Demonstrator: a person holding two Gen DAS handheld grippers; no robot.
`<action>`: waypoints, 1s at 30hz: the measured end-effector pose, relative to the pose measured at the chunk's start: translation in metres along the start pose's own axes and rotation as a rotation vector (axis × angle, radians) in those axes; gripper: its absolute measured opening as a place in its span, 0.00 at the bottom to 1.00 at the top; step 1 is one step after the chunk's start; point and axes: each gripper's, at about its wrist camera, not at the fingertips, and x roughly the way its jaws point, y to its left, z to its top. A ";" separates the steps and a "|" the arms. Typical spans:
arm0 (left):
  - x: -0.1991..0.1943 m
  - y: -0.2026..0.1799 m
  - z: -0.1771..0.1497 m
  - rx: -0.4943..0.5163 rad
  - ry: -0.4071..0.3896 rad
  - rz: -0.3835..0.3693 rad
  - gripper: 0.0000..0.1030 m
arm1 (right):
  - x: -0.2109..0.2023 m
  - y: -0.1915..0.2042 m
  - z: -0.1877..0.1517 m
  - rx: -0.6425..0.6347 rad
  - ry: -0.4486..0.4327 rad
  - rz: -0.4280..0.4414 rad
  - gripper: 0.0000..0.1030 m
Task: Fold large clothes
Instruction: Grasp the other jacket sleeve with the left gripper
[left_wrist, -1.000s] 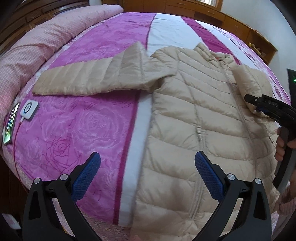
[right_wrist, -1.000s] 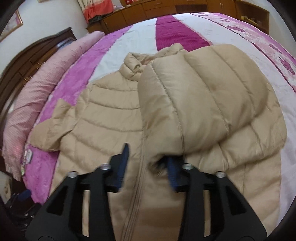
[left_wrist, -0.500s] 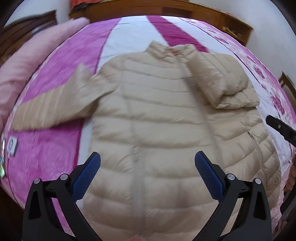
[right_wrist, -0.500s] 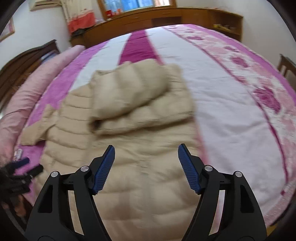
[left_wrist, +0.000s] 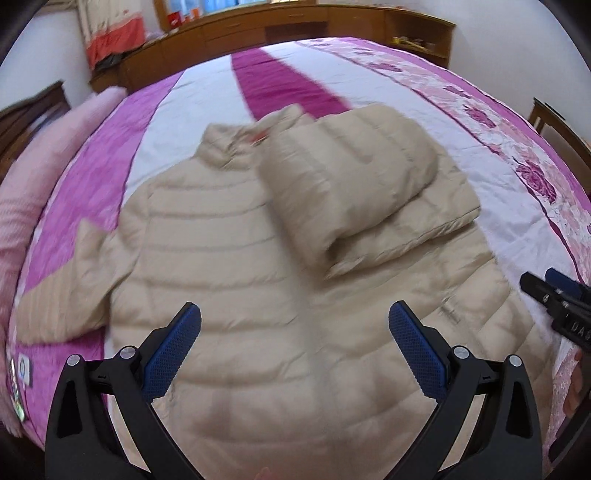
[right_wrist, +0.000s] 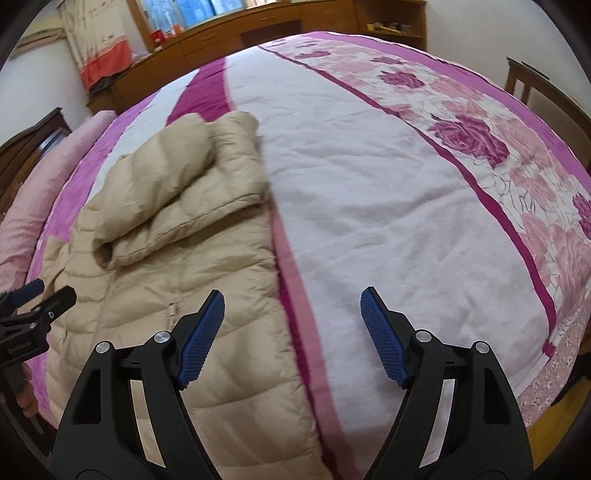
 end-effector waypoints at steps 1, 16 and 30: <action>0.003 -0.007 0.005 0.012 -0.006 0.001 0.95 | 0.001 -0.002 0.001 0.009 0.002 -0.002 0.74; 0.034 -0.079 0.051 0.165 -0.084 -0.016 0.89 | 0.015 -0.016 -0.004 0.030 0.037 0.020 0.74; 0.085 -0.113 0.068 0.261 -0.047 0.032 0.45 | 0.009 -0.040 -0.004 0.083 0.028 0.023 0.74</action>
